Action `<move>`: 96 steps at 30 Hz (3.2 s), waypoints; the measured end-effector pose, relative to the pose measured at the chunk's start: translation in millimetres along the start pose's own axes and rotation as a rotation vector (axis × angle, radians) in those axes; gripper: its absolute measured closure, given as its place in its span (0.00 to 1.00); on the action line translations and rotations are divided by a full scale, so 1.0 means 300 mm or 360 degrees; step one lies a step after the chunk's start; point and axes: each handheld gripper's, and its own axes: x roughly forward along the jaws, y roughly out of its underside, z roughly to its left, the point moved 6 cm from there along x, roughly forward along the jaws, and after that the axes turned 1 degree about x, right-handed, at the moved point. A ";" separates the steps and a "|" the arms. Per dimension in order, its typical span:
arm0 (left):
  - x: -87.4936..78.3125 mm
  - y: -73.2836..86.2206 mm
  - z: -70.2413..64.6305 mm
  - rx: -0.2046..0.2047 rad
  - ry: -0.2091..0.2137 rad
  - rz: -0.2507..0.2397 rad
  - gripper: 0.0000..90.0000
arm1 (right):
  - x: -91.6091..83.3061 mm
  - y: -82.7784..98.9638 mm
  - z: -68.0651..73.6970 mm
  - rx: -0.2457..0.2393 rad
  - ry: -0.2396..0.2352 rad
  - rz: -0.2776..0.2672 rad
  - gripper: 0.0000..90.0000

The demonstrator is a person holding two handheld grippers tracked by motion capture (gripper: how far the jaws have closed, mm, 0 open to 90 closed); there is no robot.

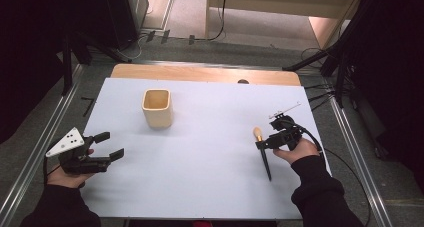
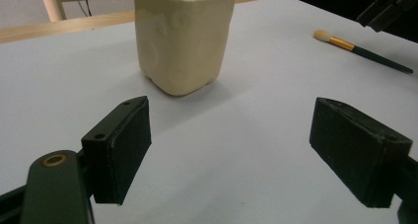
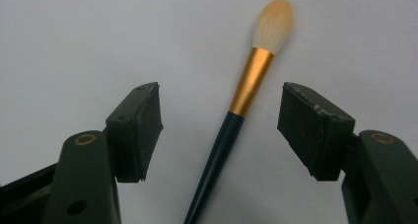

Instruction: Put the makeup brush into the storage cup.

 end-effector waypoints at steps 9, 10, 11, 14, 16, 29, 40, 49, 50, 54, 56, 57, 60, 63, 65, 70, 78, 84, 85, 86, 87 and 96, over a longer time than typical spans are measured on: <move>0.000 -0.001 -0.001 0.0001 0.0001 -0.0009 0.19 | 0.016 -0.005 -0.008 0.0012 0.0080 0.0122 0.37; 0.000 -0.002 0.000 0.0001 0.0000 -0.0011 0.19 | 0.017 -0.006 -0.010 0.0008 0.0086 0.0135 0.37; 0.000 -0.001 0.000 -0.0002 0.0001 -0.0010 0.19 | 0.019 -0.008 -0.009 0.0020 0.0084 0.0138 0.37; 0.000 -0.001 0.000 0.0000 0.0000 -0.0009 0.19 | 0.030 -0.012 -0.012 0.0061 0.0091 0.0161 0.36; 0.000 -0.001 0.001 0.0001 0.0000 -0.0008 0.19 | 0.034 -0.016 -0.016 0.0062 0.0099 0.0160 0.36; -0.002 -0.003 0.002 0.0007 -0.0004 -0.0012 0.19 | 0.068 -0.017 -0.020 0.0072 0.0099 0.0181 0.39; -0.002 -0.003 0.002 0.0010 -0.0002 -0.0017 0.19 | 0.108 -0.009 -0.026 0.0093 0.0081 0.0204 0.39; -0.003 -0.003 0.002 0.0011 -0.0005 -0.0014 0.19 | 0.130 -0.005 -0.029 0.0069 0.0135 0.0225 0.42; -0.003 -0.003 0.002 0.0012 -0.0006 -0.0013 0.19 | 0.133 -0.005 -0.030 0.0059 0.0145 0.0223 0.42; -0.004 -0.004 0.003 0.0004 -0.0006 -0.0016 0.19 | 0.140 -0.003 -0.028 0.0068 0.0169 0.0224 0.44; -0.004 -0.004 0.003 0.0004 -0.0008 -0.0016 0.19 | 0.141 -0.002 -0.028 0.0061 0.0189 0.0222 0.46; -0.004 -0.004 0.003 0.0004 -0.0006 -0.0017 0.19 | 0.141 -0.001 -0.026 0.0058 0.0194 0.0224 0.46; -0.003 -0.004 0.002 0.0006 -0.0005 -0.0016 0.19 | 0.143 0.002 -0.022 0.0033 0.0237 0.0223 0.49; -0.004 -0.004 0.003 0.0007 -0.0006 -0.0014 0.19 | 0.147 0.002 -0.017 0.0003 0.0306 0.0218 0.52; -0.004 -0.004 0.003 0.0005 -0.0008 -0.0014 0.19 | 0.146 0.002 -0.016 0.0009 0.0310 0.0228 0.53; -0.004 -0.004 0.003 0.0004 -0.0007 -0.0015 0.19 | 0.144 0.000 -0.020 0.0008 0.0316 0.0241 0.57; -0.004 -0.003 0.003 0.0004 -0.0008 -0.0012 0.19 | 0.139 0.000 -0.017 -0.0022 0.0303 0.0266 0.76; -0.004 -0.003 0.004 0.0005 -0.0010 -0.0013 0.19 | 0.136 0.002 -0.025 -0.0039 0.0272 0.0274 0.87; -0.004 -0.003 0.004 0.0005 -0.0010 -0.0011 0.19 | 0.135 0.002 -0.027 -0.0025 0.0261 0.0276 0.87; -0.004 -0.003 0.005 0.0005 -0.0010 -0.0010 0.19 | 0.135 0.003 -0.027 -0.0025 0.0252 0.0277 0.87; -0.005 -0.002 0.005 0.0006 -0.0008 -0.0005 0.19 | 0.135 0.002 -0.029 -0.0035 0.0249 0.0273 0.87; -0.002 -0.002 0.003 -0.0004 -0.0008 -0.0002 0.19 | 0.133 0.001 -0.038 -0.0035 0.0198 0.0279 0.87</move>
